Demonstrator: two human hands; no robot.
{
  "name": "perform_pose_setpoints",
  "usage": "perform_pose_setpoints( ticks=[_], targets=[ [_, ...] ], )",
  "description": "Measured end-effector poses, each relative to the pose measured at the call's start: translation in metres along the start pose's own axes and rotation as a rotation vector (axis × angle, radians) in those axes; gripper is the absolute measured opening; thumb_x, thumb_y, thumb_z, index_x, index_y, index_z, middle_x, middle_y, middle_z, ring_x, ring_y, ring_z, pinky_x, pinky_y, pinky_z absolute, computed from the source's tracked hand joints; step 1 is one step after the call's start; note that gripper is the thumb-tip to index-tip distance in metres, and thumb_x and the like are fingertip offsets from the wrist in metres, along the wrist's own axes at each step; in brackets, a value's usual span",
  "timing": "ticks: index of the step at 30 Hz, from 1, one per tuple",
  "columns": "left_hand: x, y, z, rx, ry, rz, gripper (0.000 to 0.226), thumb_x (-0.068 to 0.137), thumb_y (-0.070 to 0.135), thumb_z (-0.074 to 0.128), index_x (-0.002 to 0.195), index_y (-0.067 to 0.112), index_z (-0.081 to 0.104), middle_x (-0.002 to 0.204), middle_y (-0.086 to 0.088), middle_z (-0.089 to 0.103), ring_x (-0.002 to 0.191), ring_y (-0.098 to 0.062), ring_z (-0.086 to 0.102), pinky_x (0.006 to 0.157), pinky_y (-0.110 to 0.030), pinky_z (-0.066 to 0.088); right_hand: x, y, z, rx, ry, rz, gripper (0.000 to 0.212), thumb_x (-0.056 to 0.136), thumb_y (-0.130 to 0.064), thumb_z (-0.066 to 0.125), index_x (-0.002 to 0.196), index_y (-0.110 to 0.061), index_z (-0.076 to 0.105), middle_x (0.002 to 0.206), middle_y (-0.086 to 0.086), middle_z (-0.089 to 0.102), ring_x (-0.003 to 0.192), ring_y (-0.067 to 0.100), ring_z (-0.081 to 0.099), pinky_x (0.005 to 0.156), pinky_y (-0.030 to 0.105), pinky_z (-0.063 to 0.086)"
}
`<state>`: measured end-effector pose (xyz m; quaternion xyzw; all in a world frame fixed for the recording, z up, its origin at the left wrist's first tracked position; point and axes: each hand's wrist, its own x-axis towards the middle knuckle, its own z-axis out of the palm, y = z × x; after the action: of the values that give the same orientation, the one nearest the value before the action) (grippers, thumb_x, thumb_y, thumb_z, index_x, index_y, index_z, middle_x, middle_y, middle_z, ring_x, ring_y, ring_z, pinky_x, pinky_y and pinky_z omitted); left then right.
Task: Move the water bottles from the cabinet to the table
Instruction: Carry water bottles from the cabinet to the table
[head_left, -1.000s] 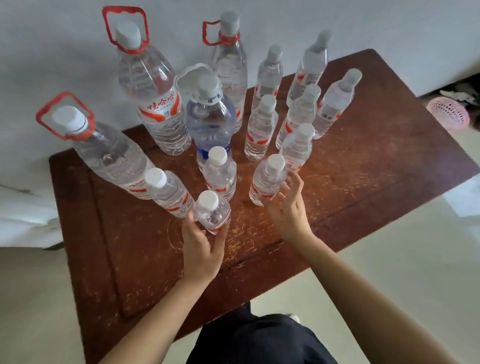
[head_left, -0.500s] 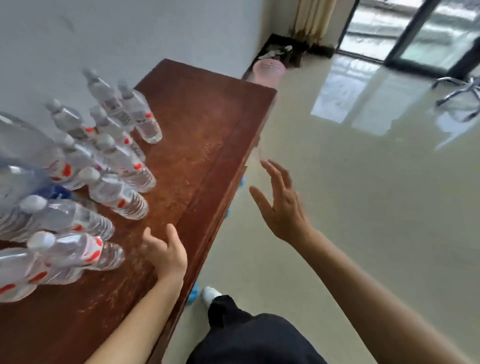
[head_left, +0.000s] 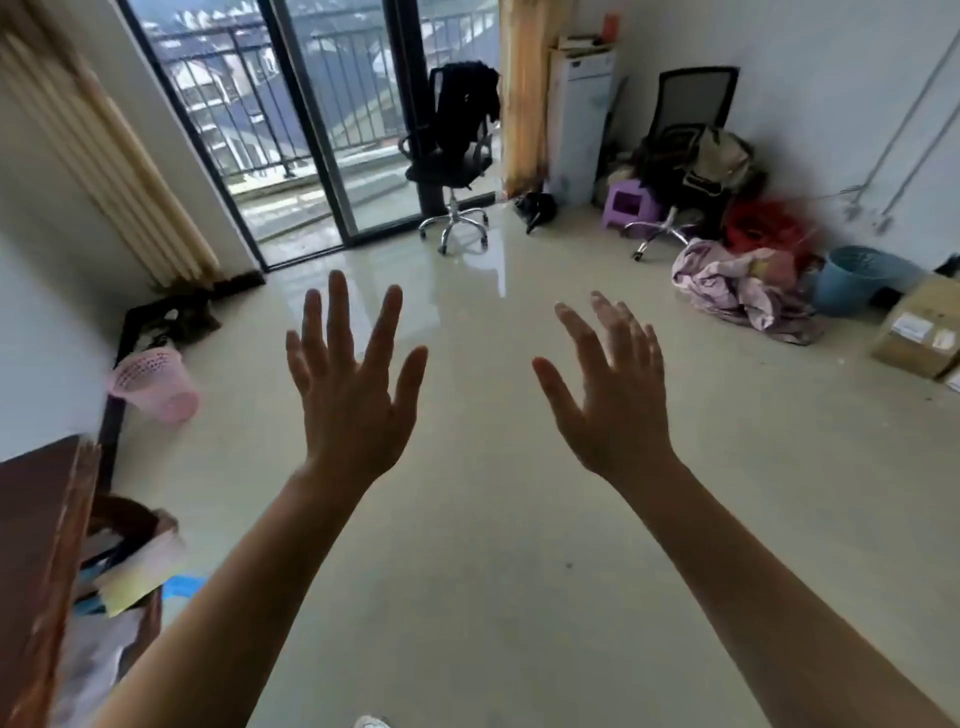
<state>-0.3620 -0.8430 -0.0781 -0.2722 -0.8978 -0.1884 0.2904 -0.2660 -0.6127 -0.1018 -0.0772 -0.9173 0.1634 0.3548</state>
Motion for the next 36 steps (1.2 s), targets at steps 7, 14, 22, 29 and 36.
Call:
perform_pose_setpoints(
  ticks=[7,14,22,29,36],
  targets=[
    [0.125,0.148,0.076,-0.085,-0.024,0.291,0.061,0.105,0.056,0.027,0.16,0.03,0.022,0.169,-0.016,0.001,0.155,-0.037,-0.002,0.12,-0.065,0.009,0.05,0.147,-0.091,-0.258,0.236,0.137,0.059,0.105,-0.053,0.043,0.154,-0.021,0.039,0.161,0.015,0.033,0.151,0.036,0.027,0.121,0.059,0.02],
    [0.242,0.295,0.177,-0.307,-0.058,0.491,0.061,0.102,0.058,0.026,0.157,0.031,0.029,0.169,-0.011,0.008,0.155,-0.036,0.002,0.12,-0.067,0.009,0.091,0.28,-0.178,-0.535,0.348,0.309,0.058,0.103,-0.05,0.046,0.154,-0.023,0.041,0.163,0.013,0.031,0.152,0.036,0.024,0.12,0.062,0.02],
    [0.294,0.511,0.256,-0.644,-0.198,0.761,0.062,0.102,0.061,0.019,0.158,0.035,0.028,0.17,-0.005,0.008,0.155,-0.033,0.001,0.119,-0.067,0.008,0.053,0.384,-0.284,-0.862,0.456,0.566,0.06,0.104,-0.054,0.041,0.156,-0.026,0.035,0.165,0.01,0.028,0.153,0.035,0.022,0.121,0.063,0.019],
    [0.251,0.705,0.284,-0.803,-0.312,1.013,0.064,0.102,0.061,0.016,0.159,0.033,0.024,0.17,-0.004,0.005,0.156,-0.032,-0.001,0.119,-0.066,0.01,-0.031,0.46,-0.378,-1.113,0.593,0.755,0.056,0.103,-0.053,0.044,0.151,-0.023,0.042,0.159,0.014,0.036,0.148,0.039,0.031,0.119,0.056,0.02],
    [0.214,0.896,0.308,-0.822,-0.327,1.129,0.068,0.1,0.064,0.012,0.16,0.032,0.02,0.17,-0.005,0.001,0.156,-0.03,-0.006,0.121,-0.064,0.006,-0.09,0.585,-0.478,-1.171,0.652,0.836,0.059,0.102,-0.051,0.047,0.151,-0.02,0.044,0.159,0.017,0.036,0.148,0.04,0.031,0.119,0.062,0.023]
  ],
)
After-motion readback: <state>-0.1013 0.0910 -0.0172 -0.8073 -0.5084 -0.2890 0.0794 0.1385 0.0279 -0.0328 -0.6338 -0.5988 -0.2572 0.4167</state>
